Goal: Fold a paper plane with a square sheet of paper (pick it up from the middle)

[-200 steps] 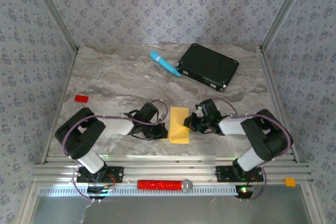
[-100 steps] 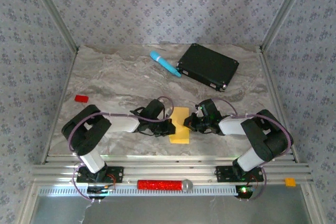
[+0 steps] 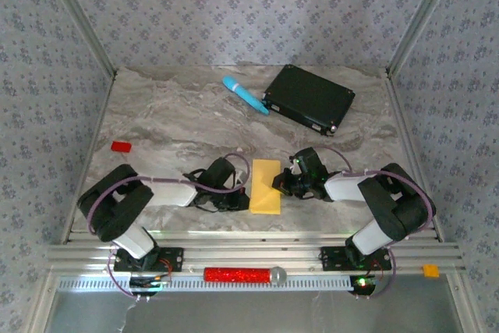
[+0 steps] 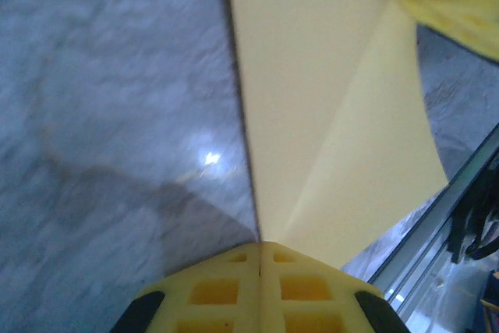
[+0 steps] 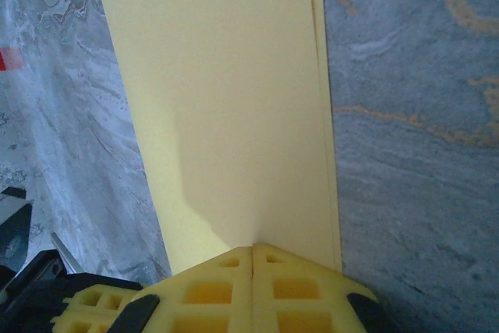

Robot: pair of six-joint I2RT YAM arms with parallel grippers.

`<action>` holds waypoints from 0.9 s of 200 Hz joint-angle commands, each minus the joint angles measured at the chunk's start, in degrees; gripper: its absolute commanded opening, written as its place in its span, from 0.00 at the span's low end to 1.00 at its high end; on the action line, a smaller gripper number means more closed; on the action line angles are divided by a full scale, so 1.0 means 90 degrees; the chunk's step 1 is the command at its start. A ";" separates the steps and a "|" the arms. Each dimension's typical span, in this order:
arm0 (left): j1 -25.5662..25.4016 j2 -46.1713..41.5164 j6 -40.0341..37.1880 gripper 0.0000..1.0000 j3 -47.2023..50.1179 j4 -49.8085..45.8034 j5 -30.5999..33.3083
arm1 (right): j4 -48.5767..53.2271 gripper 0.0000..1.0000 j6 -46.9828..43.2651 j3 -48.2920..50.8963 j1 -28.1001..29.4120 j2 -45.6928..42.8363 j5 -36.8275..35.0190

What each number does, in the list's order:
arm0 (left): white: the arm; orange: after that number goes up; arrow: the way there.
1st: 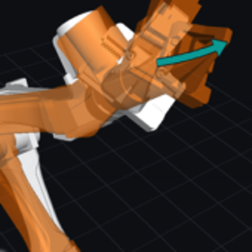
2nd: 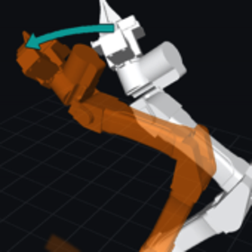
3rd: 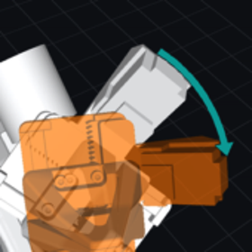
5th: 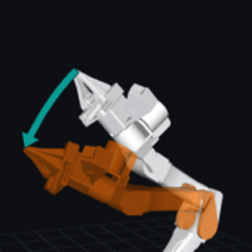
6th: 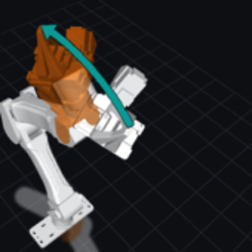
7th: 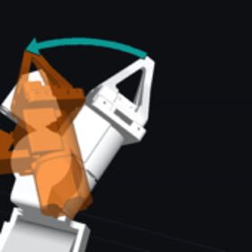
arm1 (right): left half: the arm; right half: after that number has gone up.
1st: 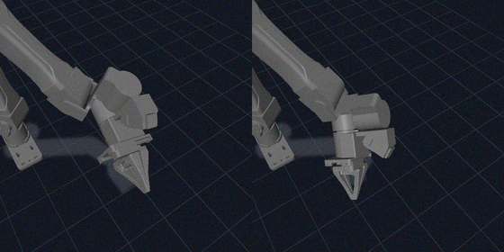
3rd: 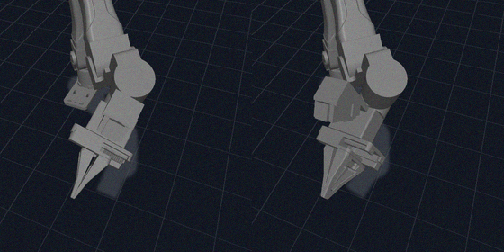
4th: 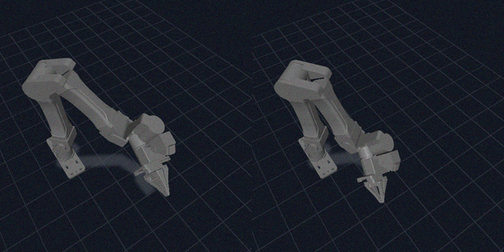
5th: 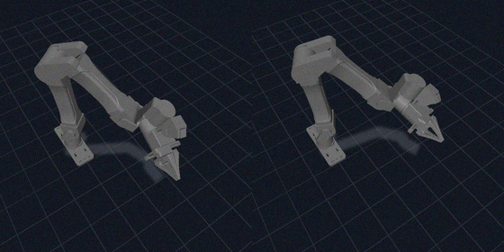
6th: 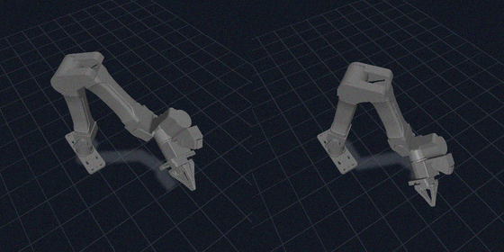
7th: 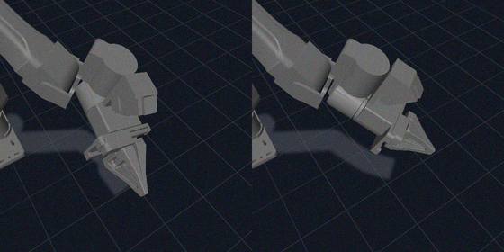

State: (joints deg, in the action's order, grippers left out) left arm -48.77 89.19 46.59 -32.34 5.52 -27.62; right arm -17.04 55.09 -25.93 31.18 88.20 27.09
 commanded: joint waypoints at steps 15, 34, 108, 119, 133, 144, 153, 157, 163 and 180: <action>-0.0030 -0.0473 -0.0172 0.00 -0.0019 -0.1109 0.0251 | 0.1473 0.00 -0.0008 0.0352 0.0030 0.0346 -0.0810; -0.0030 -0.0529 0.0121 0.00 -0.0323 -0.0776 0.0112 | 0.1479 0.00 0.0000 0.0352 0.0027 0.0336 -0.0823; -0.0076 0.0870 0.0379 0.00 -0.1027 -0.0272 -0.0642 | 0.1474 0.00 0.0031 0.0366 0.0041 0.0299 -0.0861; -0.0078 0.0882 0.0342 0.00 -0.0828 -0.0267 -0.0622 | 0.1483 0.00 0.0028 0.0366 0.0032 0.0298 -0.0852; -0.0101 0.0857 0.0189 0.00 -0.0633 -0.0403 -0.0577 | 0.1461 0.00 0.0031 0.0370 0.0036 0.0298 -0.0869; -0.0181 0.0819 -0.0125 0.00 -0.0617 -0.0867 -0.0303 | 0.1446 0.00 0.0031 0.0381 0.0039 0.0316 -0.0872; -0.0247 0.0759 -0.0358 0.00 -0.0607 -0.1248 -0.0091 | 0.1444 0.00 0.0031 0.0390 0.0037 0.0334 -0.0871; -0.0261 0.0725 -0.0426 0.00 -0.0577 -0.1351 -0.0039 | 0.1435 0.00 0.0031 0.0389 0.0027 0.0341 -0.0871; -0.0281 0.0651 -0.0464 0.00 -0.0484 -0.1413 0.0022 | 0.1415 0.00 0.0031 0.0394 0.0031 0.0356 -0.0864; -0.0286 0.0364 -0.0401 0.00 -0.0090 -0.1365 0.0157 | 0.1385 0.00 0.0022 0.0392 0.0029 0.0380 -0.0842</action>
State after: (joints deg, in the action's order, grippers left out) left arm -50.33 94.87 45.91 -38.46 3.53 -29.19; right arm -17.02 55.11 -25.91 31.33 88.12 26.74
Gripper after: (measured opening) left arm 0.052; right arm 0.052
